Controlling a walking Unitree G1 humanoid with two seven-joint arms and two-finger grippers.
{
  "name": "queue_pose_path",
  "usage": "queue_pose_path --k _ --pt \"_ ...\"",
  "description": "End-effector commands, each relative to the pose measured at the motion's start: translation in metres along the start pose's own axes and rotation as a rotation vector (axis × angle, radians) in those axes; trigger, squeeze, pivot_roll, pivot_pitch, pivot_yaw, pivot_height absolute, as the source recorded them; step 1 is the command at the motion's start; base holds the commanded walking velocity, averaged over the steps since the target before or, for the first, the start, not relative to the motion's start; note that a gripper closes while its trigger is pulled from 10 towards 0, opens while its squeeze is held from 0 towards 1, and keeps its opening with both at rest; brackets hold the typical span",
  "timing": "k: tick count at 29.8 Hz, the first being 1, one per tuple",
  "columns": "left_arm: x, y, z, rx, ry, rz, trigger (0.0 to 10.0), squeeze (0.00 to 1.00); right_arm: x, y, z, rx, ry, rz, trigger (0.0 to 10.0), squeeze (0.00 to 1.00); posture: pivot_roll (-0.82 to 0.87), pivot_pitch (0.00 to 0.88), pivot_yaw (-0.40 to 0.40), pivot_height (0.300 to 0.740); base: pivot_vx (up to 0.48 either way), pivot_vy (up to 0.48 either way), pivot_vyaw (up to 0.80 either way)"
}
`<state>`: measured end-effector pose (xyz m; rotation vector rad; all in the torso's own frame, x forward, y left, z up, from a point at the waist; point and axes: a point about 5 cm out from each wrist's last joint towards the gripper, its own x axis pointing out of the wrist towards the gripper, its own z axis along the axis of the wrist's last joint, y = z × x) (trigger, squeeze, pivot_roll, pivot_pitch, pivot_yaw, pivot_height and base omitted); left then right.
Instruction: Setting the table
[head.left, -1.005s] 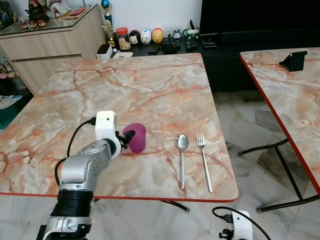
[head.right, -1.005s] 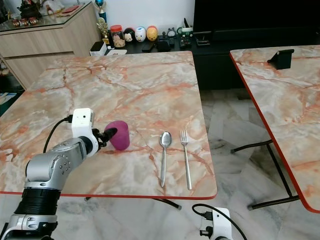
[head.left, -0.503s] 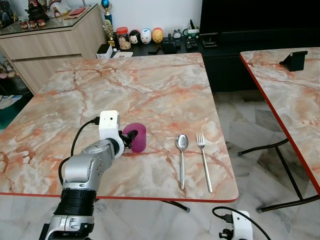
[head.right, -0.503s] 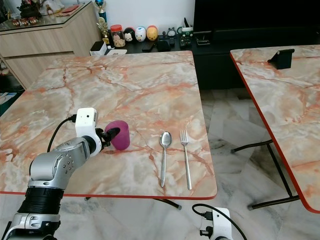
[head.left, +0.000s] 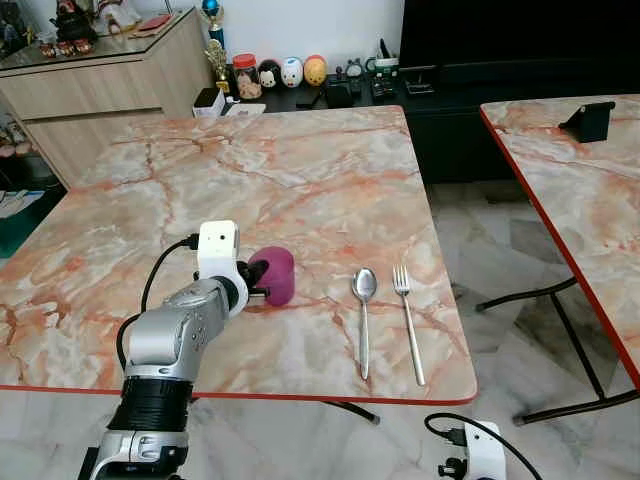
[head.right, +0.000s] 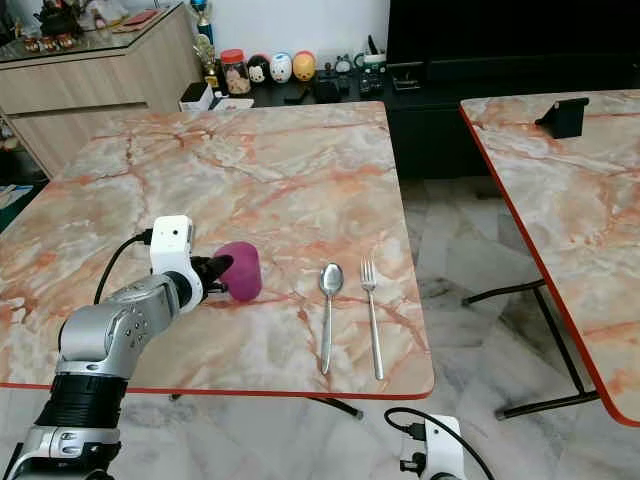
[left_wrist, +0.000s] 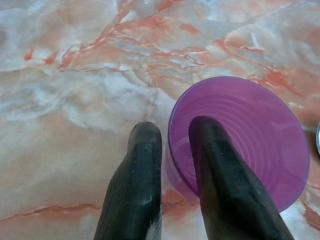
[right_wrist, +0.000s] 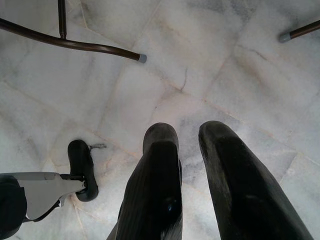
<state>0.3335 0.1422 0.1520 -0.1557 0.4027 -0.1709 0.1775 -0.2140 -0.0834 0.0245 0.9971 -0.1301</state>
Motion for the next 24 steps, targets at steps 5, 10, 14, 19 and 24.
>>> queue_pose_path --k 5,10,14,19,24 --pt "-0.001 0.003 0.001 0.011 -0.01 0.018 0.0 0.0 0.0 0.004 -0.002 0.007 0.003 0.009 10.0 0.0 -0.02 0.0 0.111 0.74 0.0 0.0 0.0" --pt "-0.001 0.004 0.001 0.01 -0.013 0.025 0.0 0.0 0.0 0.004 -0.002 0.005 0.003 0.008 10.0 0.0 -0.02 0.0 0.107 0.74 0.0 0.0 0.0" --pt "-0.003 0.005 0.002 0.001 -0.038 0.039 0.0 0.0 0.0 0.003 -0.002 0.005 0.003 0.007 10.0 0.0 -0.02 0.0 0.104 0.74 0.0 0.0 0.0" --pt "-0.009 0.002 0.014 -0.037 -0.181 0.031 0.0 0.0 0.0 0.003 -0.002 0.004 0.003 0.006 10.0 0.0 -0.02 0.0 0.1 0.74 0.0 0.0 0.0" --pt "-0.021 0.001 0.027 -0.026 -0.35 0.044 1.5 0.0 0.0 0.002 -0.002 0.004 0.004 0.003 10.0 0.0 -0.02 0.0 0.094 0.74 0.0 0.0 0.0"
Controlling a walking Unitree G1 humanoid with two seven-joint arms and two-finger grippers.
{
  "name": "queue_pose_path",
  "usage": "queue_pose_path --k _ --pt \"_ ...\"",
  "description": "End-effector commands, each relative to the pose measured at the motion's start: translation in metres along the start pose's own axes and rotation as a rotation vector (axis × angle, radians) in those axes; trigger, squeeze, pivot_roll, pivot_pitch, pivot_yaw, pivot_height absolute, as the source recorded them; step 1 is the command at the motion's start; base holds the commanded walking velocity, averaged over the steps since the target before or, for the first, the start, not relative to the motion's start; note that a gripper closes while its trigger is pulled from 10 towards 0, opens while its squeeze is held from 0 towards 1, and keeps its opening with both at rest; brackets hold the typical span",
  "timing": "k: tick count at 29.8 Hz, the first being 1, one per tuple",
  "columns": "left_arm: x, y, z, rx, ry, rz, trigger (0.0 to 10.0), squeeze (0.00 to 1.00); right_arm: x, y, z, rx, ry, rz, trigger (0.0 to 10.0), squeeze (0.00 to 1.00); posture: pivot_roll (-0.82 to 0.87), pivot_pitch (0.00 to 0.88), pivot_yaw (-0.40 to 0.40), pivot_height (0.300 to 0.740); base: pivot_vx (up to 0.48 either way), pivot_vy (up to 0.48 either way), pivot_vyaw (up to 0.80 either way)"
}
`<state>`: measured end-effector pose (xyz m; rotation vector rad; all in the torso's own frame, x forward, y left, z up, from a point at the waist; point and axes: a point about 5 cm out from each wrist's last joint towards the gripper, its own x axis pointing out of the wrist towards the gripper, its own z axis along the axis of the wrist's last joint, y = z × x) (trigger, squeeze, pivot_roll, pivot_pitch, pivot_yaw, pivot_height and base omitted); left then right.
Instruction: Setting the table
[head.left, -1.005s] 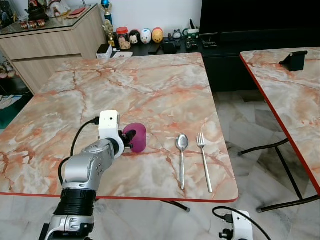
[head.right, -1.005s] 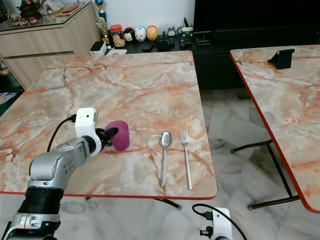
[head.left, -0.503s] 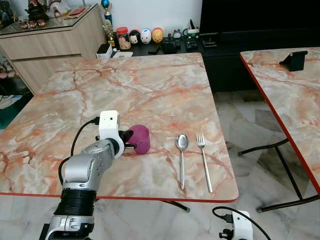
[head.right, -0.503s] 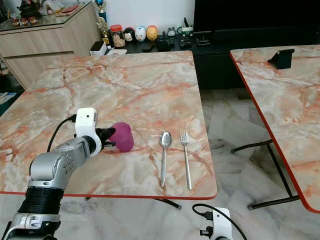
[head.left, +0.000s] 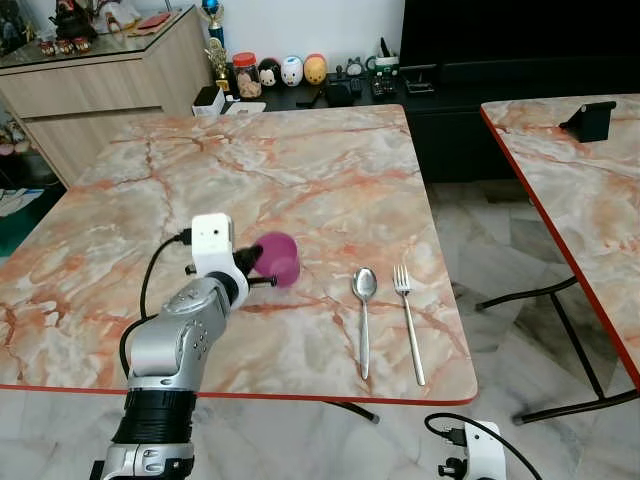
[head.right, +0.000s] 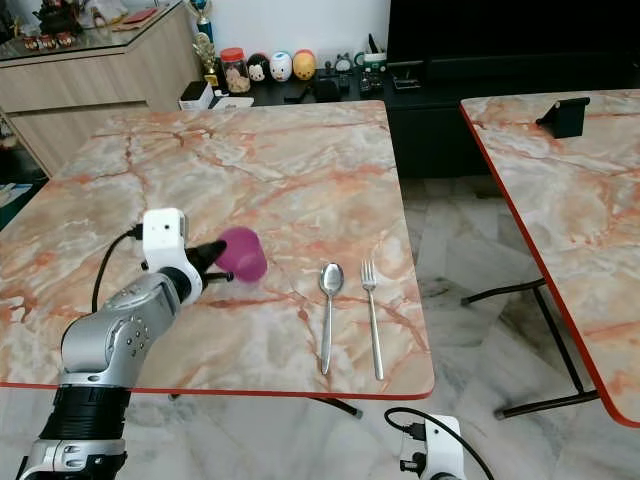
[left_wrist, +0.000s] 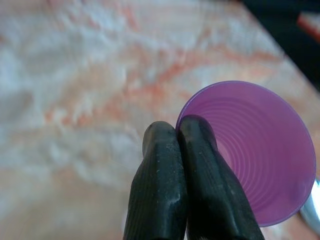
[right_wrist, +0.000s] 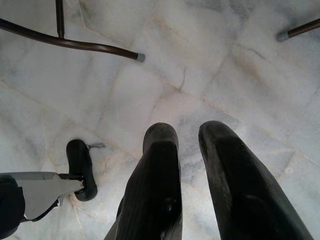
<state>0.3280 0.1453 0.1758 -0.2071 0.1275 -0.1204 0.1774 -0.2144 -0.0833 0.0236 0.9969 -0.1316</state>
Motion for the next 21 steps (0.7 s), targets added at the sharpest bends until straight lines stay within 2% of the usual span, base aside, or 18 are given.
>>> queue_pose_path --k 1,2,5,8,11,15,18,21 --pt "-0.007 0.0 0.013 0.012 -0.12 0.012 10.0 0.0 0.0 0.002 -0.002 0.002 0.005 0.004 10.0 0.0 -0.02 0.0 0.092 0.74 0.0 0.0 0.0" --pt "-0.008 -0.002 0.015 0.017 -0.141 0.005 10.0 0.0 0.0 0.002 -0.002 0.001 0.005 0.004 10.0 0.0 -0.02 0.0 0.089 0.74 0.0 0.0 0.0" --pt "-0.013 -0.009 0.019 0.1 -0.224 -0.011 10.0 0.0 0.0 0.001 -0.002 0.0 0.005 0.004 10.0 0.0 -0.02 0.0 0.087 0.74 0.0 0.0 0.0" --pt "-0.015 -0.01 0.02 0.091 -0.266 0.0 10.0 0.0 0.0 0.001 -0.002 0.0 0.004 0.004 10.0 0.0 -0.03 0.0 0.084 0.74 0.0 0.0 0.0" --pt "-0.02 -0.014 0.017 0.188 -0.331 -0.001 10.0 0.0 0.0 0.001 -0.002 -0.001 0.004 0.002 10.0 0.0 -0.04 0.0 0.077 0.74 0.0 0.0 0.0" --pt "-0.021 -0.011 0.014 0.155 -0.345 0.035 10.0 0.0 0.0 0.0 -0.001 -0.002 0.003 0.001 10.0 0.0 -0.04 0.0 0.076 0.74 0.0 0.0 0.0" --pt "-0.021 -0.009 0.014 0.16 -0.359 0.055 10.0 0.0 0.0 -0.001 -0.002 -0.003 0.005 0.0 10.0 0.0 -0.04 0.0 0.072 0.74 0.0 0.0 0.0" --pt "-0.021 -0.008 0.016 0.172 -0.39 0.056 10.0 0.0 0.0 -0.001 -0.003 -0.005 0.008 -0.002 10.0 0.0 -0.04 0.0 0.072 0.74 0.0 -0.384 0.0"
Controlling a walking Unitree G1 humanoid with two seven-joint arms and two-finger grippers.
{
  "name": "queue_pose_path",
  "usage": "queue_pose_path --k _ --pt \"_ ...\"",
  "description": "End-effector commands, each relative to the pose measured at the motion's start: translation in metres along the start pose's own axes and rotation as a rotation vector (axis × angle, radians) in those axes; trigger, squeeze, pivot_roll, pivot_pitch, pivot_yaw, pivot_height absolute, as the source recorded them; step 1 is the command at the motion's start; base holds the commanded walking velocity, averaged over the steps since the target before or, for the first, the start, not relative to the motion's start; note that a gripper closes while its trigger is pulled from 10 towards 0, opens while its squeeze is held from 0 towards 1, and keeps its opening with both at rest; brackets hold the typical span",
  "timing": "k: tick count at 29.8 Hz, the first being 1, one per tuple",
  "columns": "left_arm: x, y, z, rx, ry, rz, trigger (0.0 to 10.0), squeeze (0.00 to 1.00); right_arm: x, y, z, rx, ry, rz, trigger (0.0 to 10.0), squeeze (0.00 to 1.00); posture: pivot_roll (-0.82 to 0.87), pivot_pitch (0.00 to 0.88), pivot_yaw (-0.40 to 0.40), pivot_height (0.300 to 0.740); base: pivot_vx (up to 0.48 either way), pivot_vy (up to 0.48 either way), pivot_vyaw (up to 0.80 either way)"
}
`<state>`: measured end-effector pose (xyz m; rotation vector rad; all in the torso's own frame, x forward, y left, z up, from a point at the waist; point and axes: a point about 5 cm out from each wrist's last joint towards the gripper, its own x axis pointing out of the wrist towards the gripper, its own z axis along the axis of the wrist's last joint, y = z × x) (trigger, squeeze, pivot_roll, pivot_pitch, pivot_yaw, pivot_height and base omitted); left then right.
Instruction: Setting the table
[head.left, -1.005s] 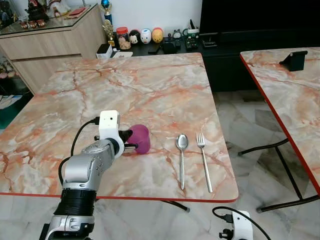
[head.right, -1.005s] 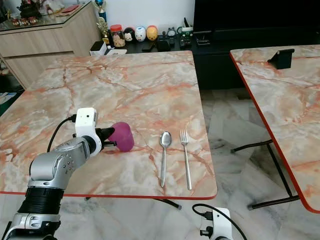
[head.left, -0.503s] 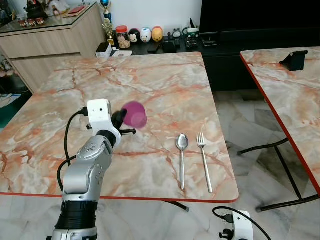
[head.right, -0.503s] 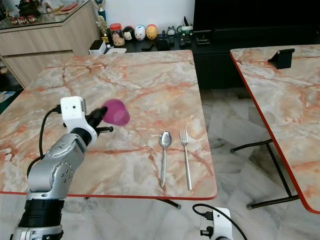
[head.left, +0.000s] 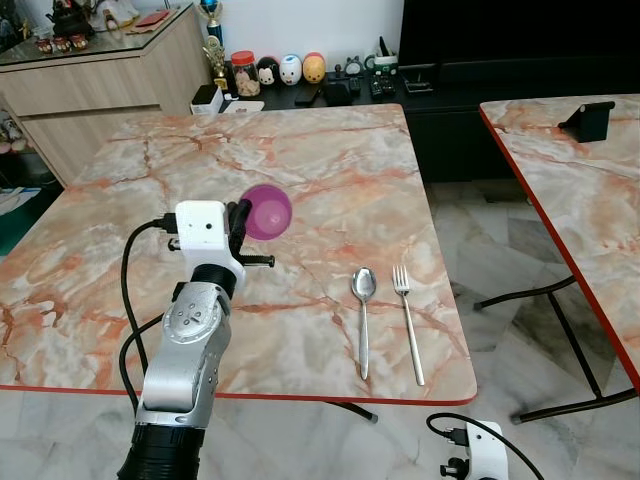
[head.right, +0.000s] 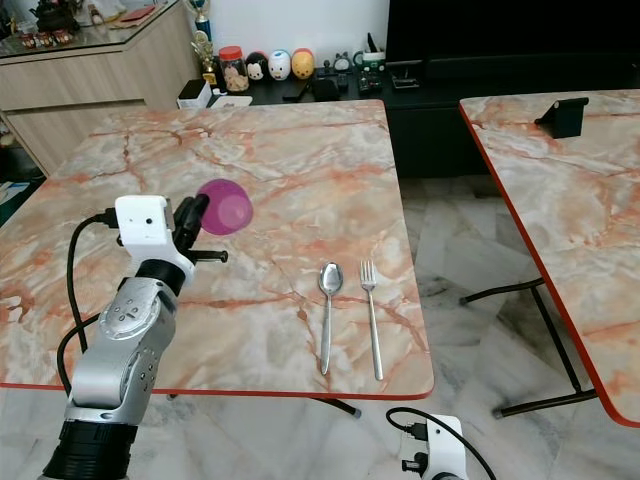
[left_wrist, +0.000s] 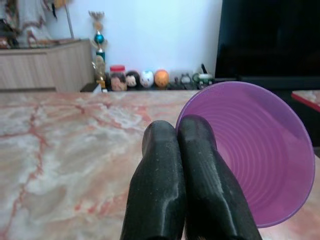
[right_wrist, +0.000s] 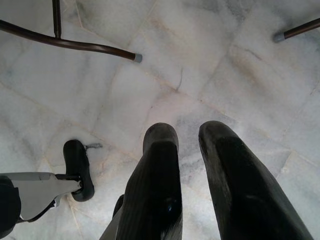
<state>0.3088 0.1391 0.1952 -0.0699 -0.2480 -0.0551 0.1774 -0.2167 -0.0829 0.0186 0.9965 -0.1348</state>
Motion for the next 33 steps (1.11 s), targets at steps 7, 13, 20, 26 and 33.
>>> queue_pose_path --k 7,13,20,26,33 --pt "0.0037 0.0074 0.004 0.024 -0.047 0.032 10.0 0.0 -0.0005 0.0013 -0.0047 0.007 0.012 0.003 10.0 0.0 -0.05 0.0 0.075 0.74 0.0 -0.425 0.0" --pt "0.005 0.0058 0.0046 0.016 -0.06 0.031 10.0 0.0 -0.0006 0.0018 -0.0061 0.014 0.018 0.005 10.0 0.0 -0.05 0.0 0.078 0.74 0.0 -0.427 0.0" --pt "0.0072 0.0049 0.0052 0.002 -0.063 0.037 10.0 0.0 -0.0007 0.0019 -0.007 0.014 0.019 0.003 10.0 0.0 -0.05 0.0 0.08 0.74 0.0 -0.428 0.0" --pt "0.0092 0.0075 0.0071 0.004 -0.068 0.045 10.0 0.0 -0.0006 0.0017 -0.0056 0.019 0.014 0.001 10.0 0.0 -0.05 0.0 0.079 0.74 0.0 -0.428 0.0" --pt "0.0094 0.0101 0.0078 0.0 -0.072 0.064 10.0 0.0 -0.0005 0.0015 -0.0058 0.024 0.024 0.001 10.0 0.0 -0.05 0.0 0.074 0.74 0.0 -0.424 0.0"
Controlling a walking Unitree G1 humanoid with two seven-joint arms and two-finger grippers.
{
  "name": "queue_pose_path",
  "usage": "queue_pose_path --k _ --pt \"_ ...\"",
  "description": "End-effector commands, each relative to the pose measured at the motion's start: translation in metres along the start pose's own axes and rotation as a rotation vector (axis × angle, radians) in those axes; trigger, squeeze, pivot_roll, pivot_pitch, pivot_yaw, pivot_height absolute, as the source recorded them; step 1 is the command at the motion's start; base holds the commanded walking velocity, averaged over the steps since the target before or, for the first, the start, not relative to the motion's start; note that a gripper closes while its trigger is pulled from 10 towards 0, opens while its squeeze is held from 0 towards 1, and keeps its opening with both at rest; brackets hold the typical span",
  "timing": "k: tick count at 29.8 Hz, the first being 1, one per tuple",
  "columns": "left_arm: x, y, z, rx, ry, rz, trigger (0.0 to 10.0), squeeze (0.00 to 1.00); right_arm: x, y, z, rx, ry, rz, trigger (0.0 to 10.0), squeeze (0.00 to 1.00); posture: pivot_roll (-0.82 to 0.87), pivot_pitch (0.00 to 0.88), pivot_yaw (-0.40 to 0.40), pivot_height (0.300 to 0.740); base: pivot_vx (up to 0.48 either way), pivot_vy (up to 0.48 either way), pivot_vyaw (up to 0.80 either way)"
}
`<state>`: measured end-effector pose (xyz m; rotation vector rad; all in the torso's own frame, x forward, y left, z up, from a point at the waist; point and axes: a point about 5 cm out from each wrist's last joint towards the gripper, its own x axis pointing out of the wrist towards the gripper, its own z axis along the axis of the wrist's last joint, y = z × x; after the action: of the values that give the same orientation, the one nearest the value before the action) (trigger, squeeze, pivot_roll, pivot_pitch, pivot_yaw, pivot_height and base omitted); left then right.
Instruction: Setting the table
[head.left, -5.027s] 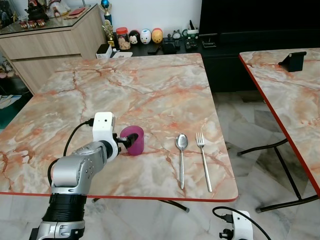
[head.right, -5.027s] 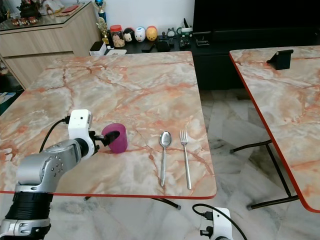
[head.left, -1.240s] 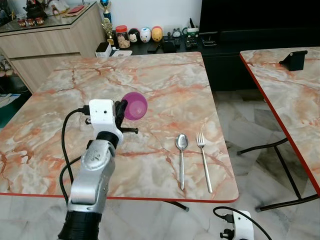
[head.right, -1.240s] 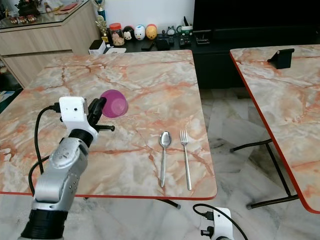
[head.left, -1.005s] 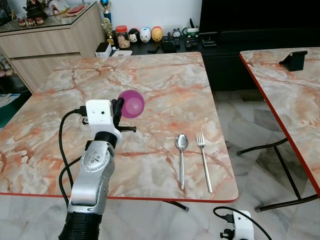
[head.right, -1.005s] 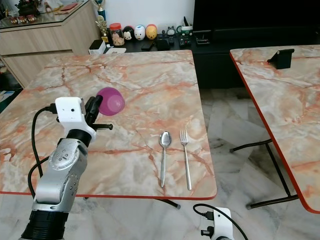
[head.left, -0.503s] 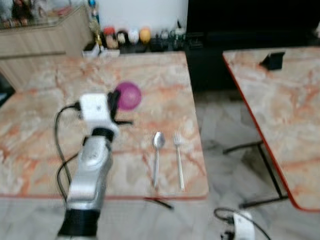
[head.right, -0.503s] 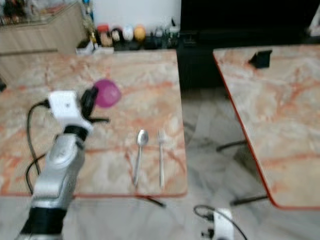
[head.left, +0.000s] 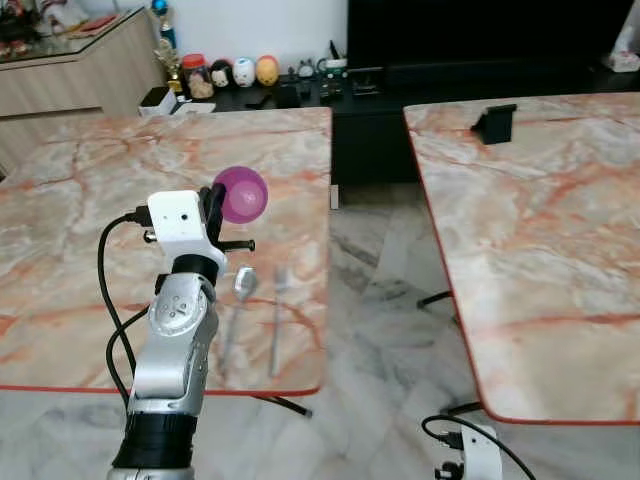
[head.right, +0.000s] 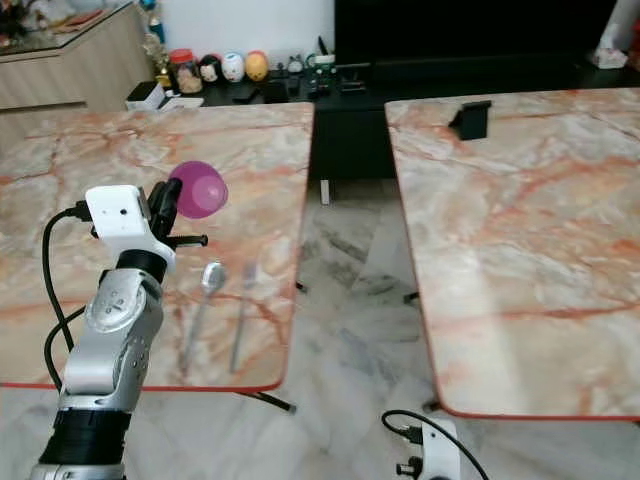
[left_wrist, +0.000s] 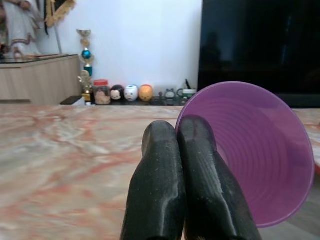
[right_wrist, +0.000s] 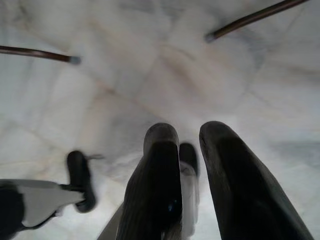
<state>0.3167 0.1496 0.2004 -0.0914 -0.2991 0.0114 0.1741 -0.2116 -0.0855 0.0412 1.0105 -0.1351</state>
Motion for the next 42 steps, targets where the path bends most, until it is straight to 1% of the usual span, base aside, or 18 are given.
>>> queue_pose_path --k 1,7,24,29,33,35,36,37,38,40,42 --pt "0.002 0.0 0.004 0.012 -0.021 0.002 10.0 0.0 0.0 -0.003 -0.002 0.014 0.018 -0.008 10.0 0.0 -0.05 0.0 0.074 0.74 0.0 -0.424 -0.48" --pt "0.004 0.001 0.006 0.013 -0.028 0.007 10.0 0.0 0.0 -0.003 -0.002 0.013 0.019 -0.007 10.0 0.0 -0.05 0.0 0.075 0.74 0.0 -0.425 -0.6" --pt "0.007 0.001 0.008 0.011 -0.03 0.013 10.0 0.0 0.0 -0.002 0.0 0.016 0.007 -0.006 10.0 0.0 -0.05 0.0 0.076 0.74 0.0 -0.421 0.0" --pt "0.006 0.004 0.005 0.026 -0.021 0.016 10.0 0.0 0.0 -0.002 0.0 0.014 0.006 -0.004 10.0 0.0 -0.05 0.0 0.076 0.74 0.0 -0.418 0.0" --pt "0.004 0.018 0.0 0.071 -0.001 0.034 10.0 0.0 0.0 -0.002 0.0 0.013 0.005 -0.005 10.0 0.0 -0.06 0.0 0.076 0.74 0.0 -0.414 0.0" --pt "0.001 0.034 -0.001 0.117 0.009 0.055 10.0 0.0 0.0 -0.003 -0.001 0.01 0.006 -0.006 10.0 0.0 -0.06 0.0 0.075 0.74 0.0 -0.414 0.0" --pt "0.001 0.034 -0.001 0.117 0.009 0.055 10.0 0.0 0.0 -0.003 -0.001 0.01 0.006 -0.006 10.0 0.0 -0.06 0.0 0.075 0.74 0.0 -0.412 0.0" --pt "0.0 0.041 -0.001 0.139 0.013 0.063 10.0 0.0 0.0 -0.003 -0.001 0.008 0.006 -0.006 10.0 0.0 -0.06 0.0 0.073 0.74 0.0 -0.412 0.0" --pt "-0.001 0.043 -0.001 0.146 0.014 0.065 10.0 0.0 0.0 -0.003 -0.001 0.008 0.006 -0.006 10.0 0.0 -0.06 0.0 0.073 0.74 0.0 -0.412 0.0" --pt "-0.004 0.054 -0.001 0.184 0.021 0.069 10.0 0.0 0.0 -0.003 -0.001 0.004 0.006 -0.006 10.0 0.0 -0.07 0.0 0.07 0.74 0.0 -0.405 0.0" --pt "-0.005 0.061 0.0 0.207 0.025 0.071 10.0 0.0 -0.001 -0.004 -0.001 0.002 0.005 -0.006 10.0 0.0 -0.06 0.0 0.069 0.74 0.0 -0.399 0.0"
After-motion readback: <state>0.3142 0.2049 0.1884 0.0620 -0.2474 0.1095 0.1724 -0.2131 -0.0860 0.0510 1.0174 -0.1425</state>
